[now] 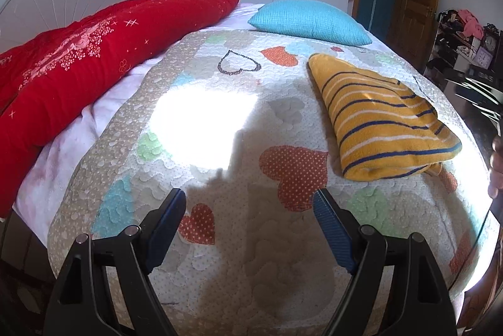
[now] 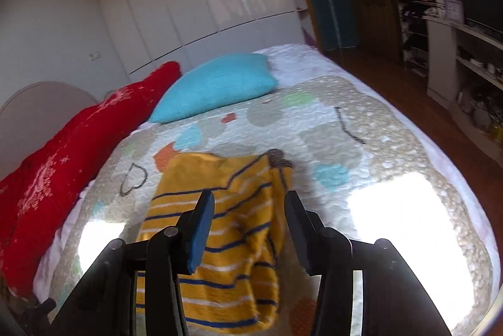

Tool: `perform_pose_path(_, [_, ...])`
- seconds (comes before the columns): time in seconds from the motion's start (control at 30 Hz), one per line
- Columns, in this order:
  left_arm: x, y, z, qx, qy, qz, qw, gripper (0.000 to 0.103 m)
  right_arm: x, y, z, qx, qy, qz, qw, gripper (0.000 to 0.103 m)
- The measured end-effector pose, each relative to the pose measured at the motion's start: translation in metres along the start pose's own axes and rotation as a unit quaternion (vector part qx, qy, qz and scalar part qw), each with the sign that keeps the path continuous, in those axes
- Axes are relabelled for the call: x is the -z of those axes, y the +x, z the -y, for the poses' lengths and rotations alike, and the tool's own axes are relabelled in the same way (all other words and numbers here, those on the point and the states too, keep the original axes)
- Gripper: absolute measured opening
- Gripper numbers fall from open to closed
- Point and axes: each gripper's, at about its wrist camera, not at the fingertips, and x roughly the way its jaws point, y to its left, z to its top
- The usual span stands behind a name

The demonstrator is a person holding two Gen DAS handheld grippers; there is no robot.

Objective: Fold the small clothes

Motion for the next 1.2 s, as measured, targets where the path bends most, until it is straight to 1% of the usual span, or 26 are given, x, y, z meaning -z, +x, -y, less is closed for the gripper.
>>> perform_pose_path(0.07, [-0.002, -0.008, 0.003, -0.005, 0.004, 0.018, 0.9998, 0.083, -0.002, 0.041, -0.02, -0.036, -0.026, -0.049, 0.998, 0.051])
perform_pose_path(0.1, [-0.003, -0.013, 0.003, -0.01, 0.006, 0.031, 0.9995, 0.084, 0.001, 0.063, -0.025, -0.044, -0.029, -0.076, 0.996, 0.051])
perform_pose_path(0.13, [-0.004, -0.019, 0.004, -0.019, 0.009, 0.051, 0.9985, 0.087, 0.004, 0.085, -0.026, -0.043, -0.026, -0.104, 0.993, 0.051])
perform_pose_path(0.17, [-0.004, -0.027, 0.005, -0.033, 0.014, 0.076, 0.9965, 0.093, 0.007, 0.105, -0.023, -0.027, -0.024, -0.124, 0.992, 0.05])
perform_pose_path(0.2, [-0.005, -0.035, 0.006, -0.046, 0.02, 0.101, 0.9936, 0.096, 0.012, 0.118, -0.016, 0.005, -0.025, -0.128, 0.991, 0.049])
perform_pose_path(0.23, [-0.005, -0.043, 0.007, -0.056, 0.026, 0.123, 0.9905, 0.101, 0.014, 0.124, -0.011, 0.045, -0.031, -0.12, 0.991, 0.049])
perform_pose_path(0.27, [-0.006, -0.05, 0.008, -0.068, 0.031, 0.139, 0.9876, 0.102, 0.014, 0.124, -0.008, 0.078, -0.039, -0.108, 0.99, 0.049])
perform_pose_path(0.3, [-0.007, -0.055, 0.008, -0.068, 0.037, 0.149, 0.9857, 0.103, 0.014, 0.119, -0.007, 0.095, -0.04, -0.098, 0.99, 0.051])
perform_pose_path(0.37, [-0.008, -0.059, 0.009, -0.045, 0.046, 0.151, 0.9864, 0.103, 0.016, 0.097, -0.003, 0.116, -0.027, -0.079, 0.99, 0.053])
perform_pose_path(0.43, [-0.008, -0.058, 0.013, -0.034, 0.049, 0.145, 0.9877, 0.103, 0.02, 0.068, -0.001, 0.104, -0.023, -0.064, 0.992, 0.053])
perform_pose_path(0.5, [-0.008, -0.053, 0.017, -0.015, 0.048, 0.128, 0.9905, 0.103, 0.026, 0.033, -0.001, 0.096, -0.022, -0.047, 0.994, 0.059])
perform_pose_path(0.6, [-0.003, -0.048, 0.025, 0.023, 0.042, 0.1, 0.9938, 0.103, 0.043, -0.017, 0.0, 0.076, -0.01, -0.027, 0.997, 0.066])
perform_pose_path(0.63, [-0.002, -0.047, 0.027, 0.027, 0.043, 0.093, 0.9943, 0.103, 0.051, -0.031, -0.001, 0.07, -0.004, -0.025, 0.997, 0.066])
perform_pose_path(0.7, [0.002, -0.048, 0.031, 0.019, 0.048, 0.086, 0.995, 0.103, 0.065, -0.054, -0.006, 0.062, 0.001, -0.026, 0.998, 0.067])
perform_pose_path(0.73, [0.004, -0.05, 0.032, 0.016, 0.051, 0.087, 0.9948, 0.103, 0.074, -0.064, -0.008, 0.063, 0.002, -0.026, 0.998, 0.068])
perform_pose_path(0.8, [0.007, -0.056, 0.03, 0.023, 0.046, 0.089, 0.9947, 0.103, 0.091, -0.082, -0.015, 0.066, 0.002, -0.024, 0.998, 0.068])
perform_pose_path(0.9, [0.006, -0.061, 0.024, 0.018, 0.035, 0.086, 0.9955, 0.103, 0.109, -0.094, -0.024, 0.064, 0.006, -0.03, 0.997, 0.069])
perform_pose_path(0.97, [0.005, -0.064, 0.019, 0.014, 0.026, 0.086, 0.9958, 0.103, 0.115, -0.097, -0.03, 0.057, 0.01, -0.037, 0.998, 0.069])
perform_pose_path(1.07, [0.005, -0.065, 0.013, 0.007, 0.016, 0.08, 0.9966, 0.103, 0.118, -0.102, -0.039, 0.056, 0.004, -0.036, 0.998, 0.069])
perform_pose_path(1.2, [0.01, -0.059, 0.01, 0.008, 0.012, 0.062, 0.998, 0.103, 0.118, -0.105, -0.049, 0.065, -0.013, -0.023, 0.998, 0.073])
